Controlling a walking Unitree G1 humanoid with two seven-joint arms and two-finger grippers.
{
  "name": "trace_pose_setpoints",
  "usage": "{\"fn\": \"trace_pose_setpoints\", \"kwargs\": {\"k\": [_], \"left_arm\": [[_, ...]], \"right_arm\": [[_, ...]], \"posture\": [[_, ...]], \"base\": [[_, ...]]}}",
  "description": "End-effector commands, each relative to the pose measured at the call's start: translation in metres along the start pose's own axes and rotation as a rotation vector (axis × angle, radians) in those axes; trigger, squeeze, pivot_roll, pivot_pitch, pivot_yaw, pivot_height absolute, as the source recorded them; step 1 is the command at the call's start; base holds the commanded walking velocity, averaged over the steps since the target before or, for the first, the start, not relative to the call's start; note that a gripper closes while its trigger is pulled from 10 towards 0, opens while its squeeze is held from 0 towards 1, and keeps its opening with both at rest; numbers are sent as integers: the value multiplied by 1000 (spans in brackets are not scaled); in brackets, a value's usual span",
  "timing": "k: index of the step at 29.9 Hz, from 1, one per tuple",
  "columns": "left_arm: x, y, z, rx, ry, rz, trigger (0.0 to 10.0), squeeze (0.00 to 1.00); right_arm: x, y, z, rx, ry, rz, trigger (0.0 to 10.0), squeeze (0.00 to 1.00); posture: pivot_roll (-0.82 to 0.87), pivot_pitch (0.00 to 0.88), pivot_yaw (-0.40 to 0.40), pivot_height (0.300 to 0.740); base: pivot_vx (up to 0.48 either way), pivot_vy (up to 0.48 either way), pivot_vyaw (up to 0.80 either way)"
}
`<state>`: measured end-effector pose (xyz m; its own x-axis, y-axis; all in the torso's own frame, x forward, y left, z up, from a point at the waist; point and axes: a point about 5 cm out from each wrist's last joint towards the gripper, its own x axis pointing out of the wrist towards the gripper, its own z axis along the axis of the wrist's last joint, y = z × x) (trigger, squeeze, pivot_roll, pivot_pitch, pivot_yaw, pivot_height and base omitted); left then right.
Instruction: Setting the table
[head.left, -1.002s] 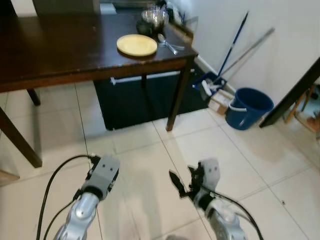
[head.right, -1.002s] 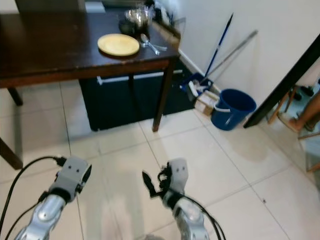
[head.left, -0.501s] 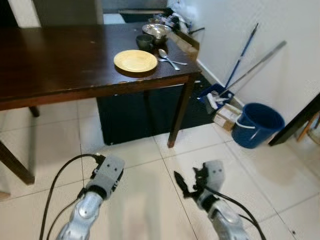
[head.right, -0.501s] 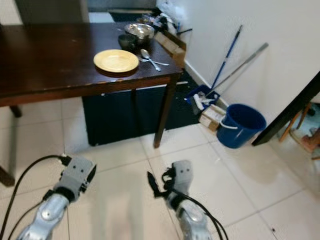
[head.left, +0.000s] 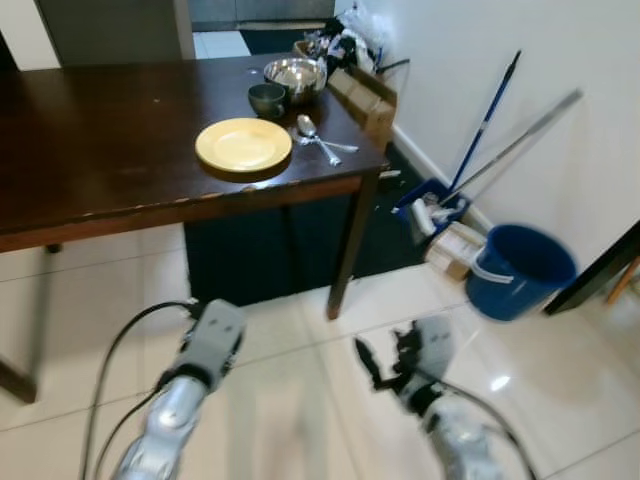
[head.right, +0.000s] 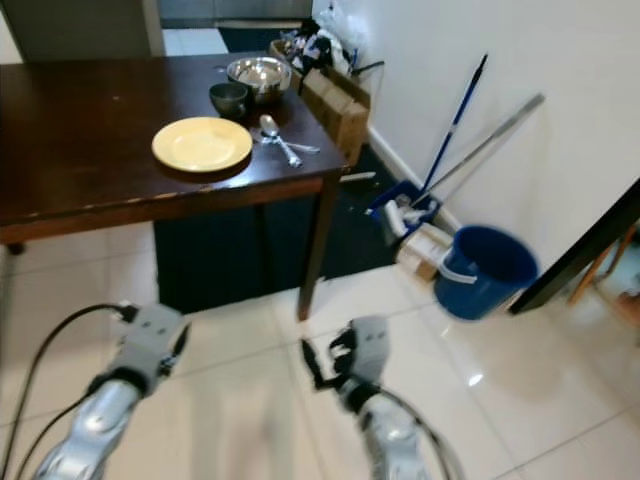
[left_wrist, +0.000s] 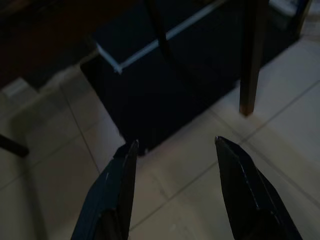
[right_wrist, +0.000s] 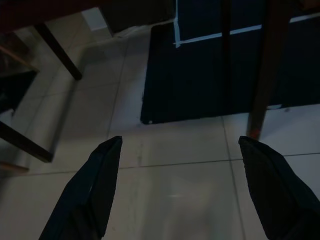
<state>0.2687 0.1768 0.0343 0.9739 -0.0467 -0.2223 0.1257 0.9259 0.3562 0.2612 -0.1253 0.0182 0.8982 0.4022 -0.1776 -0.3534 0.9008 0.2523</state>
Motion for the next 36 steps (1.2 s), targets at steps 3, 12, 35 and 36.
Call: {"fn": "trace_pose_setpoints", "kwargs": {"k": [3,12,35,36], "left_arm": [[1,-5,0,-9,7,-10,10000,0],[2,-2,1,-17,6,13,10000,0],[-15,29,112,-108,-411,8,10000,0],[-12,31,112,-110,-400,27,10000,0]], "right_arm": [[-6,-9,-3,-9,15,-28,10000,0],[-6,-10,-4,-10,17,-31,10000,0],[-15,21,136,-344,-452,28,10000,0],[-14,23,135,-325,-445,37,10000,0]], "posture": [[-133,0,0,740],[-135,0,2,740],[-132,5,9,740],[-129,2,9,740]], "base": [[480,0,0],[480,0,0],[266,0,0],[266,0,0]]}}
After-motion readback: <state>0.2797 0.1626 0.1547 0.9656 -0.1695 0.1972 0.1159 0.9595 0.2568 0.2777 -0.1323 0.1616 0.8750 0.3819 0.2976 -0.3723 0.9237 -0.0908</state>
